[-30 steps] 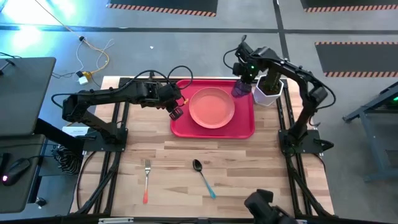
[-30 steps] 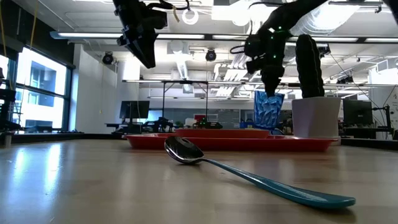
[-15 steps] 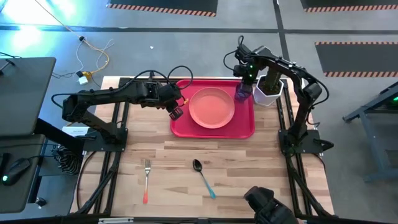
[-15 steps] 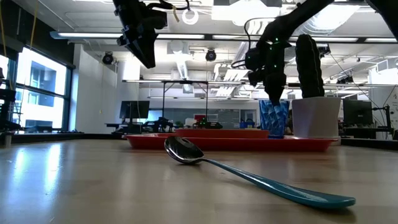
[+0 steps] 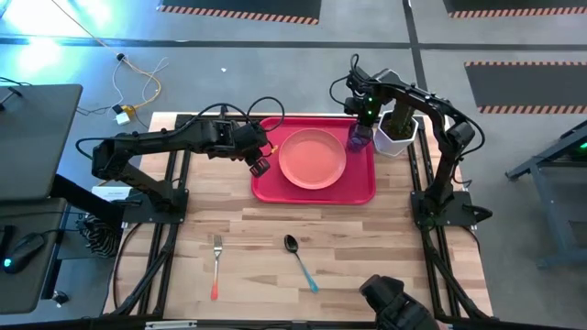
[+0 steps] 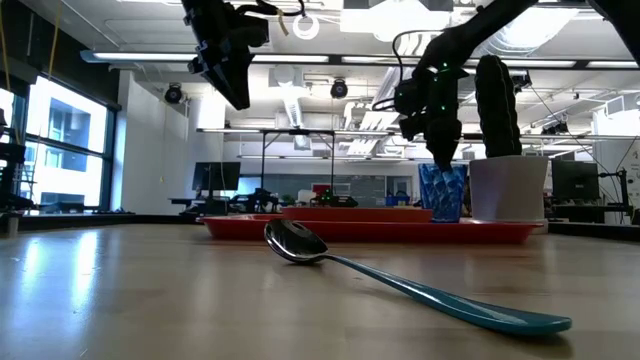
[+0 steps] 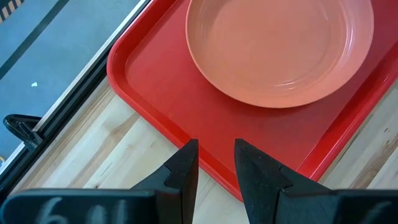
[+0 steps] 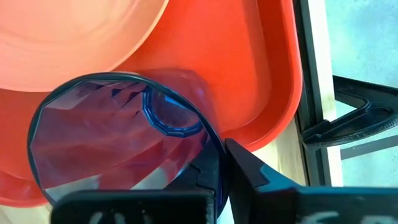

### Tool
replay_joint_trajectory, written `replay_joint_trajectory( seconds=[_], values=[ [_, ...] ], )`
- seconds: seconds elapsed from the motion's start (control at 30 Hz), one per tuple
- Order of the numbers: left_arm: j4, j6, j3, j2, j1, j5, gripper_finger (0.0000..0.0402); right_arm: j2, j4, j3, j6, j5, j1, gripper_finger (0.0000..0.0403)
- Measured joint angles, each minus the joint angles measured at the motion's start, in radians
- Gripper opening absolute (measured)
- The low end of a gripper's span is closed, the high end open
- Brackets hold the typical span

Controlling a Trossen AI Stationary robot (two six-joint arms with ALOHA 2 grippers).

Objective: Pick and place plate/cup/fork/spoon on tray
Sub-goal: Put the blue cup on the orange tray on the top right of the orange plate

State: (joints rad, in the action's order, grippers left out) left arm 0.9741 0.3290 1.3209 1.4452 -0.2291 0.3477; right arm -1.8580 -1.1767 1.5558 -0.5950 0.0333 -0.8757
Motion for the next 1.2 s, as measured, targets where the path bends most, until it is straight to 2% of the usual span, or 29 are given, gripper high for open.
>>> replay_joint_trajectory(
  seconds=[0.67, 1.2],
  values=[
    [0.0, 0.0, 0.0, 0.0, 0.0, 0.0, 0.0094, 0.0, 0.026, 0.0, -0.027, 0.002, 0.001, 0.0066],
    [0.0, -0.01, 0.0, 0.0, 0.0, 0.0, 0.0094, 0.0, 0.093, 0.0, -0.034, -0.003, 0.001, 0.0069]
  ],
)
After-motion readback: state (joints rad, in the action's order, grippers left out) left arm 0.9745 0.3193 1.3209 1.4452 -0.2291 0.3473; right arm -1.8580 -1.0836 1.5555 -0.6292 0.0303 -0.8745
